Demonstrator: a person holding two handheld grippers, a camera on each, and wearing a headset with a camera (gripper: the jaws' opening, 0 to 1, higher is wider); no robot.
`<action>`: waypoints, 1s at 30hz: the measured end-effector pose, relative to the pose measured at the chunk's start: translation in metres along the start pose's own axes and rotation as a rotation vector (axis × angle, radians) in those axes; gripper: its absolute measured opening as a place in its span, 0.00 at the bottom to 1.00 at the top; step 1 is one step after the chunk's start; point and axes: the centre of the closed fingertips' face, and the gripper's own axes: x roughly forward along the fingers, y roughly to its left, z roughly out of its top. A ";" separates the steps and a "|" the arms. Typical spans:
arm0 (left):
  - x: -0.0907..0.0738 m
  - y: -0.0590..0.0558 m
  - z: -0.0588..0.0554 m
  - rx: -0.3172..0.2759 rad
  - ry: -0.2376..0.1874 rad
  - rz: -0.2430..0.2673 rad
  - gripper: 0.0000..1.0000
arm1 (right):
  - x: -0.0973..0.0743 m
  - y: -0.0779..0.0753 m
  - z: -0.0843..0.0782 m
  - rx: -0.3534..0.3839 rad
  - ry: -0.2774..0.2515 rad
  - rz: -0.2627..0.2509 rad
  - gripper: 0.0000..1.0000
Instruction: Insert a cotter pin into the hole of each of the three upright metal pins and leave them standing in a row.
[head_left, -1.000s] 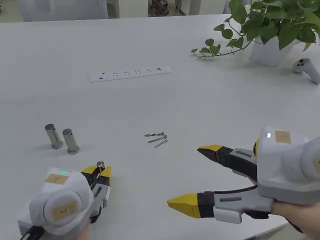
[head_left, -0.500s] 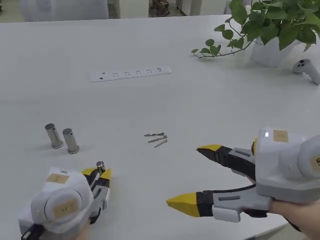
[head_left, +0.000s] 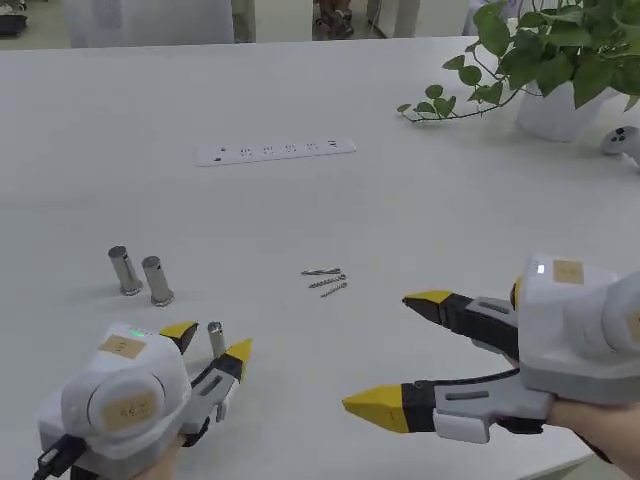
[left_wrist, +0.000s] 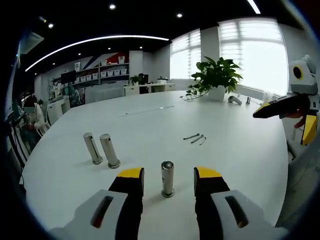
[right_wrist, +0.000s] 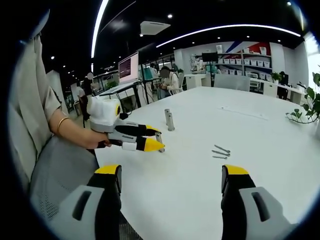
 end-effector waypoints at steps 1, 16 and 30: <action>-0.001 0.000 0.002 0.005 -0.002 -0.009 0.42 | 0.000 0.000 0.001 -0.003 0.001 0.003 0.84; -0.033 -0.013 0.018 0.056 -0.026 -0.152 0.79 | 0.010 -0.018 0.007 -0.032 0.033 0.021 0.72; -0.055 -0.009 0.020 0.053 -0.014 -0.234 0.99 | 0.021 -0.028 0.009 -0.093 0.099 0.061 0.60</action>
